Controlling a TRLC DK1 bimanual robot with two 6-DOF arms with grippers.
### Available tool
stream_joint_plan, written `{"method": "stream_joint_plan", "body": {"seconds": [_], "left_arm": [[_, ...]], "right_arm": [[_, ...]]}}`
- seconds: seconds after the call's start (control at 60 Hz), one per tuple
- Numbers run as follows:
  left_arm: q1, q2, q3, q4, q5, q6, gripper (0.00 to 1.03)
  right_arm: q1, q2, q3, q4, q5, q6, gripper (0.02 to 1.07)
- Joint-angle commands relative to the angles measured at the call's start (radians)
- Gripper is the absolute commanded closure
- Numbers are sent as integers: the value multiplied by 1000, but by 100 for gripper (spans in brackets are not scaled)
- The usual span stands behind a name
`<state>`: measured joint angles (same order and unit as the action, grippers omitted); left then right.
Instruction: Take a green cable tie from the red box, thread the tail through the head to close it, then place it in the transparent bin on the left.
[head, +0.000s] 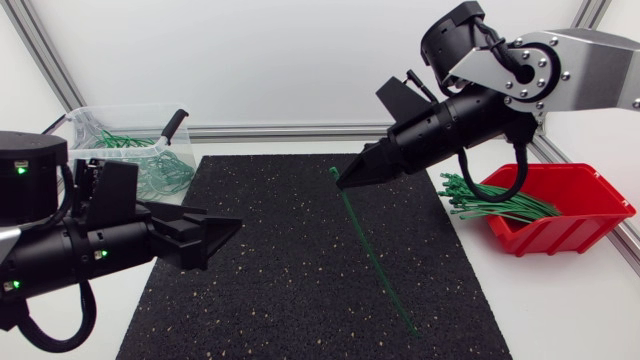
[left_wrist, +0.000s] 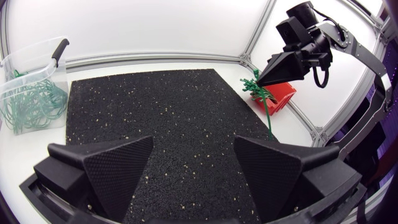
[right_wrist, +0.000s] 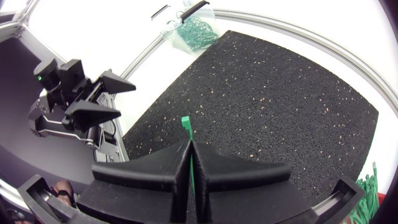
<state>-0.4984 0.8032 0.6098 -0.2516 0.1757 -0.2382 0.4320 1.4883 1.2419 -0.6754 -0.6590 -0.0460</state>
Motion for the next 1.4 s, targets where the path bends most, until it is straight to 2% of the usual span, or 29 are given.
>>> {"method": "stream_joint_plan", "body": {"seconds": [0.0,0.167,0.367,0.55,0.717,1.0,1.183,1.383], "left_arm": [[-77,40,7,38,-65,-53,15],[-196,85,11,104,-202,-79,15],[-285,91,-2,183,-292,-135,17],[-364,125,-10,278,-429,-147,23],[-402,203,1,334,-479,-148,33],[-453,287,53,368,-518,-154,34],[-459,310,74,385,-521,-154,34],[-456,361,88,417,-533,-153,39]], "right_arm": [[30,-23,-16,48,56,146,101],[129,-66,-45,151,266,215,101],[215,-82,-47,200,381,327,101],[286,-99,-45,243,541,437,101],[287,-76,-4,238,545,526,101],[286,-36,45,203,555,629,101],[307,-19,68,180,585,661,101],[326,6,99,157,585,683,101]]}}
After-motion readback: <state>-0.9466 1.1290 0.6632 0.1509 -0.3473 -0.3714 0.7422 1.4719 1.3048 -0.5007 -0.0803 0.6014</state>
